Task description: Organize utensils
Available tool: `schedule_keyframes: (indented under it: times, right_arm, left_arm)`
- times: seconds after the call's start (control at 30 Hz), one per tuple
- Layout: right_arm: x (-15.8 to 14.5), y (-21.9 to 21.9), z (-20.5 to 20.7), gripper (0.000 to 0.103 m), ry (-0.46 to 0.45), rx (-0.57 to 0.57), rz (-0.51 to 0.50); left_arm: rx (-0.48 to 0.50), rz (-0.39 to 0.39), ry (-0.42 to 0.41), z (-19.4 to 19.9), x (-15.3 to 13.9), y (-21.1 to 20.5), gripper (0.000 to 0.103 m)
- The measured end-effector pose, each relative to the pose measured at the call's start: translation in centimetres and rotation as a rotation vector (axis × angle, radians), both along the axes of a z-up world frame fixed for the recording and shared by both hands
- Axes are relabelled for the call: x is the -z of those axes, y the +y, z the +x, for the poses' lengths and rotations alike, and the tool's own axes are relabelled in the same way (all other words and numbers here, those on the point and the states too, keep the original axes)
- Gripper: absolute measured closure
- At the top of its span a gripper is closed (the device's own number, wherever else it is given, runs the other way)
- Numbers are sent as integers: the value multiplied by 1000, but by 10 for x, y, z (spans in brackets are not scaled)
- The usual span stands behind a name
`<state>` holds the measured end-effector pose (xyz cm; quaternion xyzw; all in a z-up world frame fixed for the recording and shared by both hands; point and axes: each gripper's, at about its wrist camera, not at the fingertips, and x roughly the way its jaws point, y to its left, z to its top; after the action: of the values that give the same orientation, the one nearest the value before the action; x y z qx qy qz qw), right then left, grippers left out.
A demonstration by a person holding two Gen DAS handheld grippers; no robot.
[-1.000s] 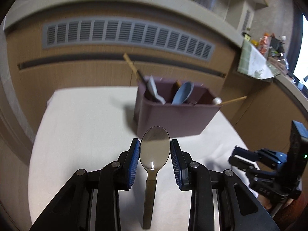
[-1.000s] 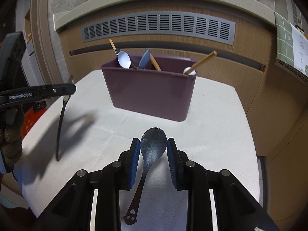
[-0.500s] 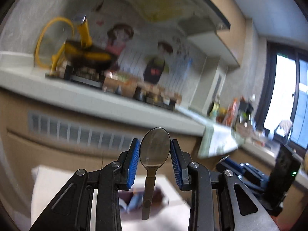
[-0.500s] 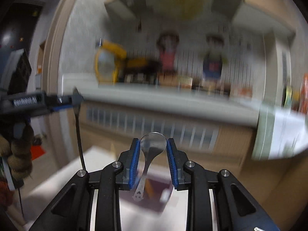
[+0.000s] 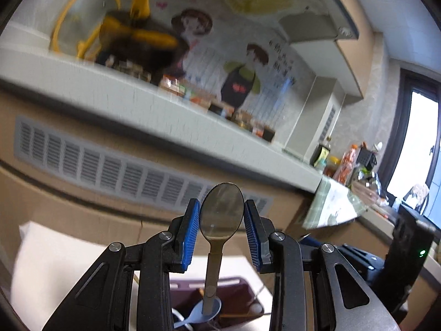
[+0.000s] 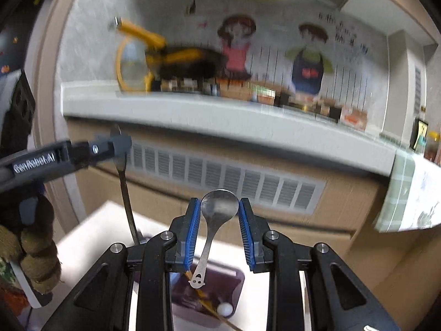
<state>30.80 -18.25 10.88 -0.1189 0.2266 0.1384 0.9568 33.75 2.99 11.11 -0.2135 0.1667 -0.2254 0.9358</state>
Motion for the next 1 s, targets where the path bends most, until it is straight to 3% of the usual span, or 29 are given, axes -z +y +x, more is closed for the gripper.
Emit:
schedule_keyframes:
  times: [0.1, 0.17, 0.37, 0.57, 0.7, 0.87, 1.0]
  right_arm:
    - [31, -4, 16, 77, 157, -71, 55]
    - [39, -10, 18, 77, 207, -68, 95]
    - [39, -27, -22, 75, 120, 80, 77]
    - [51, -40, -94, 75, 185, -14, 194]
    - [64, -28, -138, 75, 144, 24, 133]
    - [79, -28, -171, 75, 187, 19, 168]
    - [85, -33, -189, 75, 191, 48, 169]
  left_arm:
    - [37, 46, 111, 13, 26, -11, 63]
    - [18, 91, 145, 11, 38, -16, 59]
    - [-86, 173, 156, -40, 45, -10, 56]
    - [-209, 339, 186, -121, 58, -20, 56]
    - [-261, 432, 226, -171, 72, -33, 56]
    - [-262, 437, 268, -212, 91, -37, 56]
    - [-257, 446, 255, -235, 92, -40, 56]
